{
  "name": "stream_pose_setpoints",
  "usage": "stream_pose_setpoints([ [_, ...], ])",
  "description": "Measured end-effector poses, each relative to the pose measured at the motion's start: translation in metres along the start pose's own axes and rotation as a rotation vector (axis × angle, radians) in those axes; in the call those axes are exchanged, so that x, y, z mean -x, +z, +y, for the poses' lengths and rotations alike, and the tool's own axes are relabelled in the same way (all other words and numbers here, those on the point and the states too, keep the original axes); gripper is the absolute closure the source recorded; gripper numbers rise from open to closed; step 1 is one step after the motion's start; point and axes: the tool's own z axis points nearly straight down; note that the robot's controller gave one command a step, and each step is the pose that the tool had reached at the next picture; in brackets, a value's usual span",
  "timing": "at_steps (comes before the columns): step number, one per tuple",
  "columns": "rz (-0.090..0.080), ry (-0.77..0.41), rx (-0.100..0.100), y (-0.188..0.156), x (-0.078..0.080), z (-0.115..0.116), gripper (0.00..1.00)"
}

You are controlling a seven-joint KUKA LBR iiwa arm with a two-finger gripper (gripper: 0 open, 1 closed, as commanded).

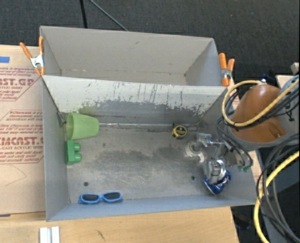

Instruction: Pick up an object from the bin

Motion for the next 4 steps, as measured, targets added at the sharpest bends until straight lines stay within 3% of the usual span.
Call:
stream_pose_setpoints([
  [1, -0.008, -0.347, 0.004, 0.002, -0.010, 0.005, 0.00],
  [2, -0.001, -0.332, 0.006, 0.002, -0.010, 0.003, 0.00],
  [3, 0.004, -0.655, 0.014, 0.004, -0.018, 0.018, 0.00],
  [4, 0.029, -0.650, 0.013, 0.000, -0.022, 0.012, 1.00],
])
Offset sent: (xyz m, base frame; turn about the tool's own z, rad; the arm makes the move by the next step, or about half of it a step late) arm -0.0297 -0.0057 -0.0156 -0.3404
